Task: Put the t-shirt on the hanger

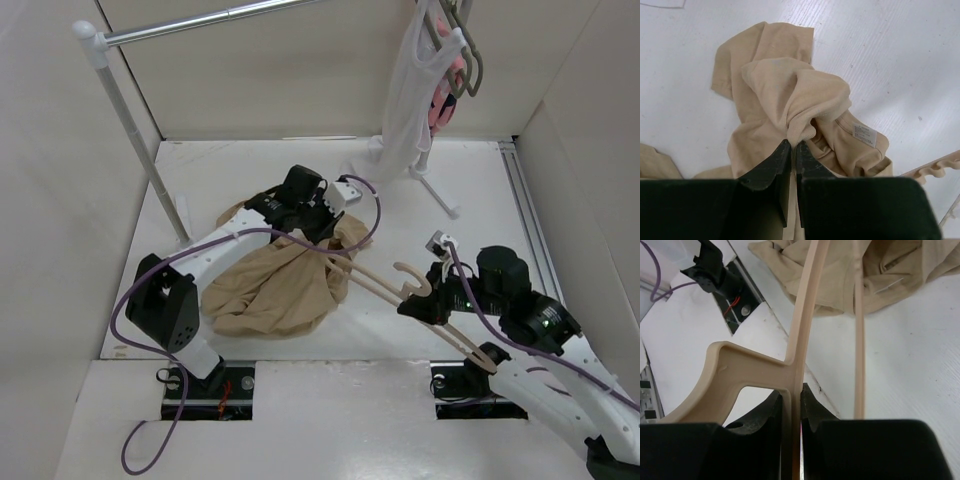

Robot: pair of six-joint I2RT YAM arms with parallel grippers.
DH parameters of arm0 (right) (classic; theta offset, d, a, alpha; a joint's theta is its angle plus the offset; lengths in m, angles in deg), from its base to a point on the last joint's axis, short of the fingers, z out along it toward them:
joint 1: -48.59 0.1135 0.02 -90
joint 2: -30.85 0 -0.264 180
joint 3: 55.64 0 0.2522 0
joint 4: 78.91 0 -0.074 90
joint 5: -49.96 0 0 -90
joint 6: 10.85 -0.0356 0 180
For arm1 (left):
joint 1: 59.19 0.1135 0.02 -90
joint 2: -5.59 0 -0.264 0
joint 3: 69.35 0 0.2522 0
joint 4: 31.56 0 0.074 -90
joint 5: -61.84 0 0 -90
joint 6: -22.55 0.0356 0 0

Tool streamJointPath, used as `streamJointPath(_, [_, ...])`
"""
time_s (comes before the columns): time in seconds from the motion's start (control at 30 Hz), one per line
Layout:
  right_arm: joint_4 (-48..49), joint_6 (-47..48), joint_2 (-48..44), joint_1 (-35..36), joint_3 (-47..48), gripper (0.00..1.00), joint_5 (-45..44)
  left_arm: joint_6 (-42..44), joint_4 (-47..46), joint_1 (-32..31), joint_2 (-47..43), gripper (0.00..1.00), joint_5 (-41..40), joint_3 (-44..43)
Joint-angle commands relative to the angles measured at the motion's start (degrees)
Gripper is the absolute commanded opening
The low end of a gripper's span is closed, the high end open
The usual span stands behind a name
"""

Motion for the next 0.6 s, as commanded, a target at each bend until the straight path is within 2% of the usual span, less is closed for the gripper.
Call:
streamJointPath(0.0, [1.09, -0.89, -0.28, 0.54, -3.48, 0.00, -1.14, -0.16, 0.28, 0.28, -0.91, 0.00, 0.81, -2.18])
streamJointPath(0.07, [1.09, -1.50, 0.24, 0.54, -3.49, 0.00, -6.57, 0.97, 0.89, 0.28, -2.31, 0.00, 0.82, -2.18])
streamJointPath(0.2, [3.98, -2.99, 3.67, 0.54, -4.80, 0.00, -10.55, 2.55, 2.20, 0.28, -3.81, 0.00, 1.43, -1.56])
streamJointPath(0.33, [11.52, -4.93, 7.71, 0.54, -6.21, 0.00, -10.22, 3.09, 2.83, 0.28, -4.87, 0.00, 2.84, -2.17])
streamJointPath(0.57, [24.26, -9.32, 13.07, 1.07, -8.06, 0.00, -10.21, -2.97, 2.56, -0.42, -4.34, 0.00, 7.84, -5.42])
